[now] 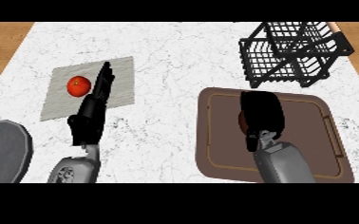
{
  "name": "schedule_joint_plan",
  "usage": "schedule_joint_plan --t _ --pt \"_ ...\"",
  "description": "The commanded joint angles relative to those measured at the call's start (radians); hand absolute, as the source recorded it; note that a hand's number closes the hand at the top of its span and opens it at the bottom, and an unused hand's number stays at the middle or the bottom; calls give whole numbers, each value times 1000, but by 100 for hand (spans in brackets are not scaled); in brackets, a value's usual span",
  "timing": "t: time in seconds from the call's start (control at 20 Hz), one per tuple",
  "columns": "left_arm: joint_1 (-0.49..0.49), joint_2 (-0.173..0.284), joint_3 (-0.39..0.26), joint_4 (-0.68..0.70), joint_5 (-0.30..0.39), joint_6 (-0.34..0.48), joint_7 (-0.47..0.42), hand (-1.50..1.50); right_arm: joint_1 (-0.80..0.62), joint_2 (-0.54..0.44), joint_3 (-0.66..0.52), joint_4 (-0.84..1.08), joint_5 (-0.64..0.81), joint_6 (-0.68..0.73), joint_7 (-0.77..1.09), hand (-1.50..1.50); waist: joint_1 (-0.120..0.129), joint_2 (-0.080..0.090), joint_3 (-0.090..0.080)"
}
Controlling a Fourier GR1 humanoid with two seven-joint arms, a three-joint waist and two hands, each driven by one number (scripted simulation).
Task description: Pick the cupcake from the tray and place it in the tiered basket
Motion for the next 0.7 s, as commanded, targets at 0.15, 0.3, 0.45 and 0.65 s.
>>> schedule_joint_plan --t 0.15,0.3,0.45,0.65 --pt "8 16 6 -41 0 -8 40 0 -70 22 20 -311 32 184 184 150 -7 -1 4" --pt "0 10 2 -33 2 -12 25 0 -90 -10 -31 -438 16 211 173 150 -11 1 4" --pt "15 -1 5 -9 0 1 0 0 -254 22 -54 -563 -36 415 264 150 -10 -2 3" --pt "34 11 13 -11 15 -21 -29 0 -453 18 -213 -545 -74 562 269 150 -1 2 3"
